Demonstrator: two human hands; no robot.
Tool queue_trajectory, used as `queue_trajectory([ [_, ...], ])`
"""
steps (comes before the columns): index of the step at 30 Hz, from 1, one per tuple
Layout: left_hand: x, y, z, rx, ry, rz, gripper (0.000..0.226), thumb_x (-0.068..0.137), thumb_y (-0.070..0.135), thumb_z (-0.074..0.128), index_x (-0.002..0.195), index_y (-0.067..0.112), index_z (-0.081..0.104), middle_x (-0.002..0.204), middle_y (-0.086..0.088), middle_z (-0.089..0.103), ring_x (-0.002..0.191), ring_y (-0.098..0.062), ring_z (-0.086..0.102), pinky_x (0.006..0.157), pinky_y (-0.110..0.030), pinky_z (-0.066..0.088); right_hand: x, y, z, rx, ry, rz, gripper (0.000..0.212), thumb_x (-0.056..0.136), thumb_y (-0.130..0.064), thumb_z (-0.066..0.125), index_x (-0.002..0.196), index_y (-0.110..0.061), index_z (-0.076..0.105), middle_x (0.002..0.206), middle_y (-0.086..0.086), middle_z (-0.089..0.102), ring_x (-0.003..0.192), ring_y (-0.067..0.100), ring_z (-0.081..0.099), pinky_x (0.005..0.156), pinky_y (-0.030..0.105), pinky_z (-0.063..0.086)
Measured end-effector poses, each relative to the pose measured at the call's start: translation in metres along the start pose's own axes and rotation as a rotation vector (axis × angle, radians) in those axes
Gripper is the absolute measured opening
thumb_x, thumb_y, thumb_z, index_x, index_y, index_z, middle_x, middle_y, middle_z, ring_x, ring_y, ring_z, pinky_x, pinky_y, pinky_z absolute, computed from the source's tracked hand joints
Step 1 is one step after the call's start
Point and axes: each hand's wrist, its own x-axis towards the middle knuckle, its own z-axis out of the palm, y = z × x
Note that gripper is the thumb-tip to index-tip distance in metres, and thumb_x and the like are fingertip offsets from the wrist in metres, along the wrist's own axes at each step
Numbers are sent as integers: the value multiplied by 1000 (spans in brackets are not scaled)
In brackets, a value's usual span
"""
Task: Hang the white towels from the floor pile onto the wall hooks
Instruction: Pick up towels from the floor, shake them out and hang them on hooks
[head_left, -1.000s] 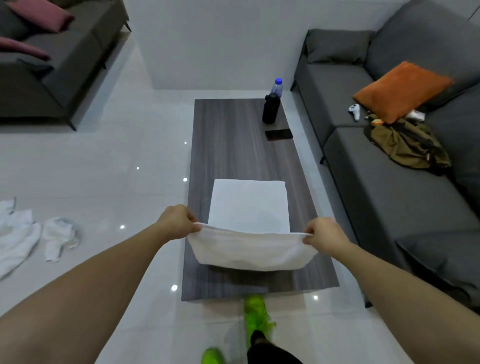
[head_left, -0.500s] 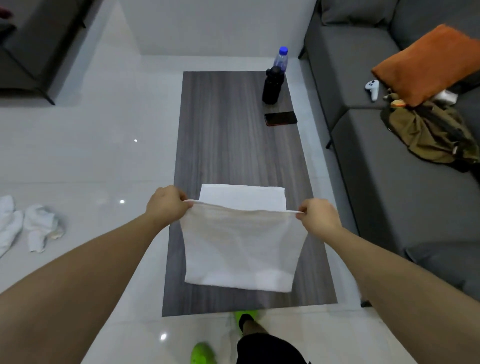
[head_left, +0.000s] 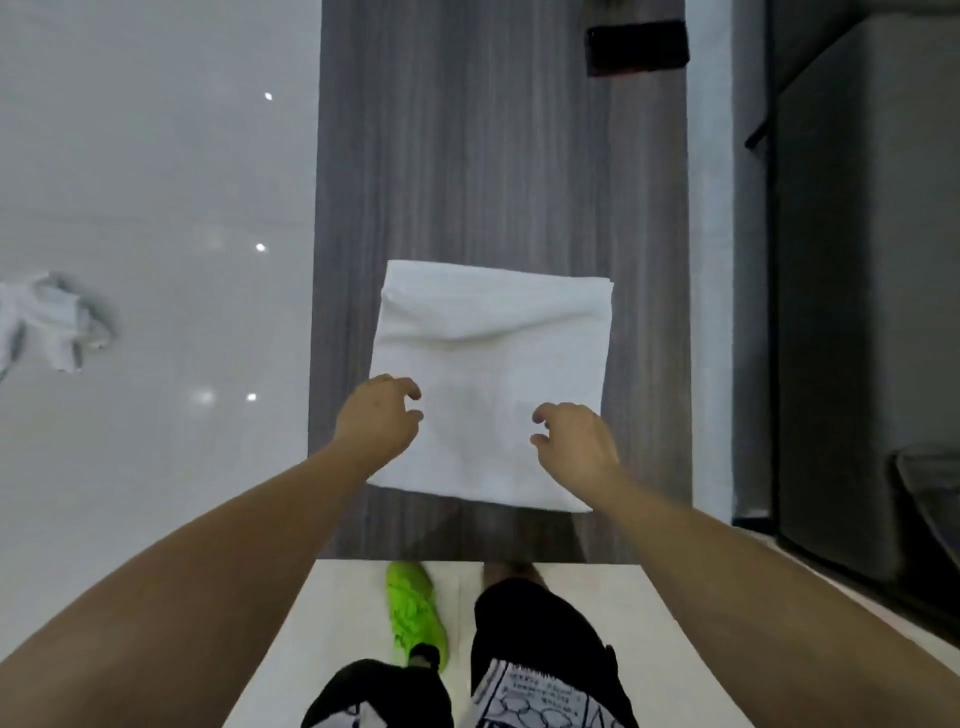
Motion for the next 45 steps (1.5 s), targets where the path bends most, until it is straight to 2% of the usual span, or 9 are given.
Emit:
queue_trajectory([
  [5, -20, -37, 91, 145, -185, 137, 30, 85, 25, 63, 114, 17, 65, 117, -6, 59, 110, -27, 51, 87, -38, 46, -22, 7, 95, -118, -124, -131, 18, 85, -16, 62, 103, -10, 64, 94, 9, 62, 89, 29, 57, 73, 37, 50],
  [9, -27, -54, 129, 342, -139, 276, 25, 76, 11, 63, 101, 10, 62, 104, -11, 57, 96, -34, 51, 75, -40, 40, -24, 29, 134, -259, 102, -335, 29, 54, 8, 63, 80, -4, 57, 78, 15, 54, 70, 33, 51, 54, 38, 40],
  [13, -21, -62, 139, 449, -23, 400, 30, 68, -1, 63, 97, 8, 59, 98, -12, 55, 89, -34, 51, 74, -44, 40, -20, 43, 153, -291, 331, -474, 24, 68, 11, 43, 82, -2, 59, 78, 16, 53, 69, 33, 50, 57, 41, 41],
  [20, -25, -59, 125, 442, 37, 390, 7, 86, 4, 51, 91, 7, 53, 85, -12, 60, 73, -27, 51, 68, -36, 35, -31, 30, 136, -218, 192, -316, 21, 65, 7, 58, 83, -1, 61, 79, 16, 59, 70, 34, 55, 64, 40, 45],
  [25, -65, -46, 77, 313, 140, 358, 30, 83, 5, 58, 112, 9, 51, 94, -11, 61, 77, -27, 57, 74, -40, 48, -60, 5, 85, -228, 235, -196, 32, 71, 3, 54, 102, -5, 56, 91, 12, 57, 82, 29, 53, 75, 34, 38],
  [31, -140, -40, -41, 51, 381, 329, 30, 73, 7, 60, 103, 8, 54, 90, -11, 54, 82, -31, 53, 69, -38, 45, -118, -67, -19, -199, 424, -293, 25, 78, -11, 51, 103, -9, 53, 97, 8, 58, 89, 31, 54, 68, 35, 30],
  [34, -200, -55, -114, 57, 517, 318, 22, 71, 11, 51, 93, 16, 52, 79, -2, 50, 75, -26, 50, 63, -31, 38, -164, -120, -75, -241, 583, -438, 18, 86, -22, 43, 96, -10, 51, 91, 8, 59, 81, 33, 55, 64, 37, 33],
  [38, -306, -106, -186, 106, 794, 355, 19, 80, 21, 35, 82, 10, 51, 69, -4, 49, 70, -30, 50, 61, -34, 37, -243, -210, -120, -213, 786, -755, 42, 85, -36, 26, 84, -6, 54, 74, 10, 59, 65, 35, 56, 56, 37, 38],
  [45, -512, -241, -247, 214, 1144, 297, 42, 89, 52, 40, 88, 12, 56, 75, -1, 52, 70, -27, 49, 64, -33, 35, -365, -389, -127, -267, 1052, -1239, 30, 89, -35, 66, 88, -5, 63, 71, 10, 65, 61, 35, 61, 51, 34, 43],
])
